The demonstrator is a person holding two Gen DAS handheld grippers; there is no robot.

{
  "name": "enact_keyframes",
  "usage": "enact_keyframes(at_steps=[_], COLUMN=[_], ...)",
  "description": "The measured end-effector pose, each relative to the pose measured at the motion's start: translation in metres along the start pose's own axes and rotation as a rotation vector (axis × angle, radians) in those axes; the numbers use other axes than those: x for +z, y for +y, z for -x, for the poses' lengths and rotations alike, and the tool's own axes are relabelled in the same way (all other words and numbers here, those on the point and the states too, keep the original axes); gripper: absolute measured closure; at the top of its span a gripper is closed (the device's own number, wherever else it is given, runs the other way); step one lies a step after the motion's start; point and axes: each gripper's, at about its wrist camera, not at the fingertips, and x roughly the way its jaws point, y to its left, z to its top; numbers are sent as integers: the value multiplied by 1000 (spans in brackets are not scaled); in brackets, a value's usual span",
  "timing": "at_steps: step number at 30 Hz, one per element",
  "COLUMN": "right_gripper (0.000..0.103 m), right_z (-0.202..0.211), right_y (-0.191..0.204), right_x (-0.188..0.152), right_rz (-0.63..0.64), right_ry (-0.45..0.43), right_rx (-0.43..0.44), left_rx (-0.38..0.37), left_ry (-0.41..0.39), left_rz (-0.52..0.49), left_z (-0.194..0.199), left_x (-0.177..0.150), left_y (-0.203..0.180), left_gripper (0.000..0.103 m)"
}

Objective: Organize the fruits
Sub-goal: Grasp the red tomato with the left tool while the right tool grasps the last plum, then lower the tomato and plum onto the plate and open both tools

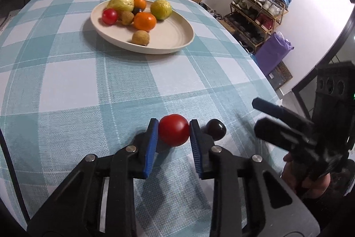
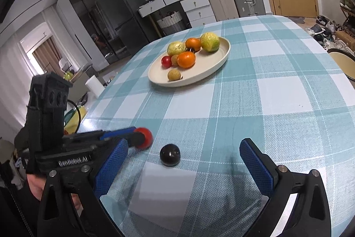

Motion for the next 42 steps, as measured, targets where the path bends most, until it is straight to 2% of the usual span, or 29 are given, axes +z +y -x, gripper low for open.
enact_keyframes(at_steps=[11, 13, 17, 19, 20, 25, 27, 32, 42], right_gripper=[1, 4, 23, 37, 39, 72, 79, 79, 79], right_z=[-16, -19, -29, -33, -34, -39, -40, -36, -35], right_y=[17, 21, 22, 19, 17, 20, 24, 24, 18], right_x=[-6, -7, -8, -9, -9, -10, -10, -4, 32], right_rz=[67, 85, 87, 67, 59, 79, 102, 109, 85], right_ry=[39, 47, 86, 104, 100, 122, 125, 106, 57], right_rx=[-19, -21, -15, -6, -7, 10, 2, 23, 69], left_rx=[19, 20, 30, 32, 33, 38, 39, 41, 58], left_ry=[-58, -70, -93, -101, -104, -113, -115, -118, -152], left_rz=[35, 49, 67, 74, 75, 73, 75, 76, 92], left_z=[30, 35, 44, 48, 50, 53, 52, 48, 38], left_x=[6, 7, 9, 10, 11, 15, 18, 30, 66], left_y=[19, 25, 34, 38, 39, 42, 44, 46, 54], left_gripper=[78, 78, 78, 78, 78, 78, 78, 78, 78])
